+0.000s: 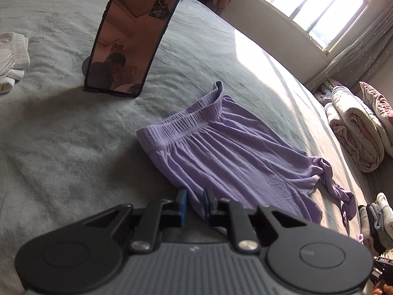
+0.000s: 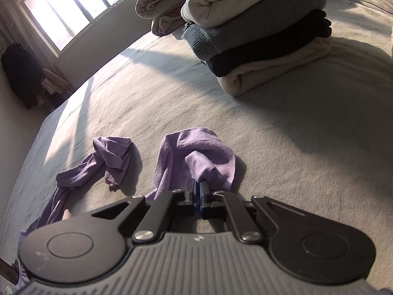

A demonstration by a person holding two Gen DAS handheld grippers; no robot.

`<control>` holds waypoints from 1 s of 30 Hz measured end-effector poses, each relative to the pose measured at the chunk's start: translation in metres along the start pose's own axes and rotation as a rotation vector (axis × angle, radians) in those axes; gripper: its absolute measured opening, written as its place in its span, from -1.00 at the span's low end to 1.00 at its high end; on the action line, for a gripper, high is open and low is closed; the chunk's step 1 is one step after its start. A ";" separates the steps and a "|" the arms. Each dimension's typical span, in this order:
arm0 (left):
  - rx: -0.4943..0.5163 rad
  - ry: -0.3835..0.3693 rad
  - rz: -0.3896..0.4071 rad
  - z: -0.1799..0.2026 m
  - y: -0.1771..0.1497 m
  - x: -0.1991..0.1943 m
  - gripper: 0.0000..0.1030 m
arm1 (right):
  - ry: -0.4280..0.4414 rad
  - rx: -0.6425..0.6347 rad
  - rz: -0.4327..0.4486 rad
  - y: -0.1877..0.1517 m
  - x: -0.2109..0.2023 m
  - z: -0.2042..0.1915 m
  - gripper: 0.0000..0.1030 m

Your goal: Fold clothes

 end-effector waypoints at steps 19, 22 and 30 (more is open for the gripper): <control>0.040 0.007 -0.017 -0.015 0.000 -0.041 -1.00 | -0.216 -0.186 0.014 -0.017 -0.119 0.014 -0.95; 0.035 0.021 -0.062 -0.024 -0.005 -0.038 -1.00 | -0.272 -0.234 -0.030 -0.039 -0.121 0.017 -0.95; 0.018 0.015 -0.073 -0.038 -0.005 -0.035 -1.00 | -0.368 -0.313 -0.133 -0.076 -0.101 0.028 -0.95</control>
Point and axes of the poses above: each gripper's, at about its wrist camera, not at the fingertips, and x roughly the way its jaws point, z to its right, y to its top, the point moved 3 cm from there along x, roughly the way its jaws point, and after that the axes turned 1 degree about -y, right-handed, at the moved point
